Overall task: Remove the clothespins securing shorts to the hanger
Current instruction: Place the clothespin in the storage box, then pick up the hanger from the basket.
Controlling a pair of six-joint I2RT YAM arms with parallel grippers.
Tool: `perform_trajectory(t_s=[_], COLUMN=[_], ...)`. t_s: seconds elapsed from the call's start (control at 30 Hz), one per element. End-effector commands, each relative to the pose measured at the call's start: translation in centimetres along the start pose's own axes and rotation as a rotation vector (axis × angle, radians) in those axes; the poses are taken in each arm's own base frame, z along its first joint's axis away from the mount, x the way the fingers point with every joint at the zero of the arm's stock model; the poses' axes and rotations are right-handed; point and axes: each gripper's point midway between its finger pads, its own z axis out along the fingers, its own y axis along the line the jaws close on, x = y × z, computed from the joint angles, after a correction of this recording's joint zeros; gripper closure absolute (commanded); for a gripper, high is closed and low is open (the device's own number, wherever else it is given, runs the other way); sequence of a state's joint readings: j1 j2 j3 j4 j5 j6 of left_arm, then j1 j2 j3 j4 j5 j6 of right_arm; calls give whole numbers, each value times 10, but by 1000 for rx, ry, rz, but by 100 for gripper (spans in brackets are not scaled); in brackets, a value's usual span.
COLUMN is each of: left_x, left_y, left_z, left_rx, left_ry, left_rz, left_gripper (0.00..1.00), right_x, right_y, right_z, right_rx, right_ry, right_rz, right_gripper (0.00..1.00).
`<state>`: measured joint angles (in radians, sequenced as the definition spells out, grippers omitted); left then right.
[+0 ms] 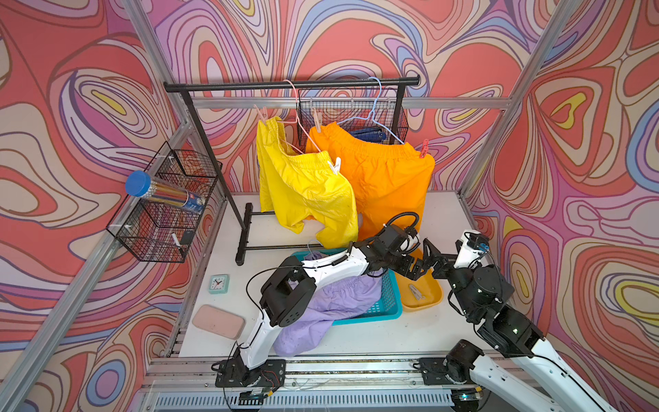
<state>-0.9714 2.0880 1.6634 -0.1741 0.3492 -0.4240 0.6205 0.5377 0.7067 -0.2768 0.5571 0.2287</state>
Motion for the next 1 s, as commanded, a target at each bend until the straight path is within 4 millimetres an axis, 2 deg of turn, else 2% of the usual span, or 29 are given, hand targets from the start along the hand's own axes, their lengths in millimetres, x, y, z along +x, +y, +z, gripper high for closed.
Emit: perform_trajectory(t_s=[0.0, 0.13, 0.27, 0.47, 0.67, 0.83, 0.97], left_x=[-7, 0, 13, 18, 33, 48, 62], left_y=[-16, -16, -8, 1, 40, 86, 107], left_z=[-26, -45, -64, -104, -156, -217, -263], left_rx=[-11, -35, -75, -156, -369, -553, -690], left_ry=[-56, -66, -68, -141, -177, -153, -134], left_rz=[21, 6, -20, -48, -186, -334, -381], left_gripper=[0, 0, 0, 0, 0, 0, 0], right_x=[3, 4, 4, 8, 10, 12, 12], right_y=[2, 3, 7, 15, 21, 22, 23], right_z=[1, 2, 3, 6, 8, 8, 8], right_rx=[-12, -18, -40, -75, -98, -108, -112], right_ry=[1, 3, 2, 16, 32, 38, 42], right_rz=[-5, -4, -13, -21, -30, -31, -34], right_gripper=[2, 2, 2, 2, 2, 2, 2])
